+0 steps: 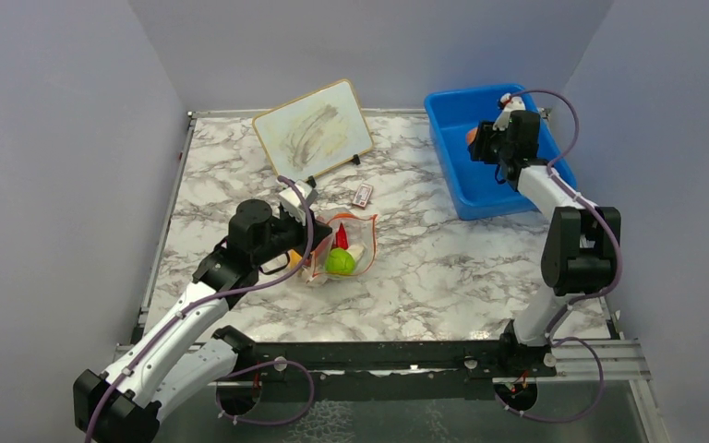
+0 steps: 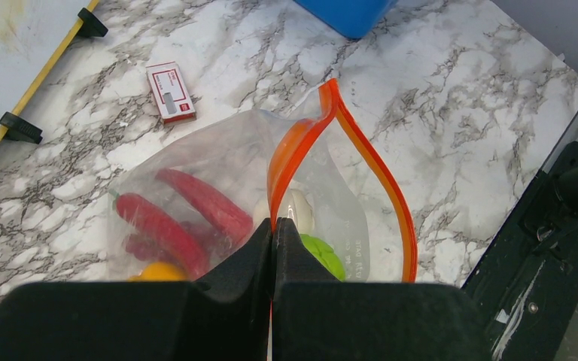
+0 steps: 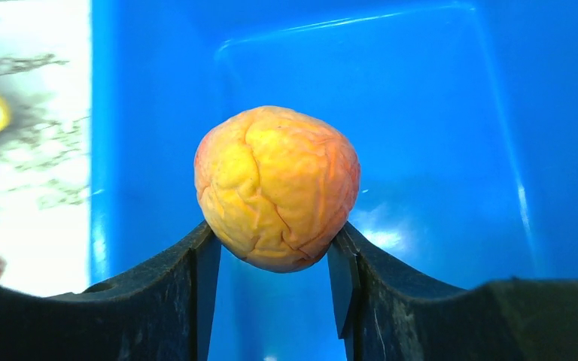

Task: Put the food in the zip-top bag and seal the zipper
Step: Pick up the fake fruit from the bin, then place the fake fruit in the zipper food storage bag.

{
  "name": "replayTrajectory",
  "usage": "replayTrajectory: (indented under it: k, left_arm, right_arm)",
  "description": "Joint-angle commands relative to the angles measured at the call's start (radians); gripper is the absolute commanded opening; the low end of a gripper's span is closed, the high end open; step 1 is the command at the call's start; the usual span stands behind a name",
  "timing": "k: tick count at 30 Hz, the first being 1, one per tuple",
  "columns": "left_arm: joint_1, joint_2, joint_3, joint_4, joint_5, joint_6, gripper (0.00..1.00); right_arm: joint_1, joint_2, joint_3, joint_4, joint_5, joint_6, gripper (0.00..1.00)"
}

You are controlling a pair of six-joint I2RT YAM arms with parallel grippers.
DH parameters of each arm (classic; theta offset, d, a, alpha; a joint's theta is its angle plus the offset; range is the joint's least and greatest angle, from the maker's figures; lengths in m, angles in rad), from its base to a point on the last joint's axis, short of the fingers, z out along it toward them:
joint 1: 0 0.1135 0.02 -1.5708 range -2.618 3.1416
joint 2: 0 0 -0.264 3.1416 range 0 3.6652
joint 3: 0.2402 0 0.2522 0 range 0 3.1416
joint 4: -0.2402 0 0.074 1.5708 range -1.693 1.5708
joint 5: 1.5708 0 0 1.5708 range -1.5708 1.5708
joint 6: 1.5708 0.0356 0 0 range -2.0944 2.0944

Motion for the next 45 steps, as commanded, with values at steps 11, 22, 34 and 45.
replayTrajectory:
  k: [11,22,34,45]
  left_arm:
    - [0.003,-0.009,-0.010,0.033,-0.012,0.006,0.00]
    - [0.003,0.012,-0.011,0.033,-0.030,0.015,0.00]
    - [0.003,0.023,-0.012,0.034,-0.040,0.022,0.00]
    - [0.003,0.025,-0.013,0.034,-0.040,0.021,0.00]
  right_arm:
    - [0.088,-0.356,-0.262,-0.025,-0.304,0.173,0.42]
    - [0.276,-0.524,-0.403,-0.017,-0.344,0.217,0.42]
    - [0.582,-0.660,-0.517,0.020,-0.303,0.353,0.42]
    - [0.787,-0.603,-0.466,0.039,-0.219,0.386,0.45]
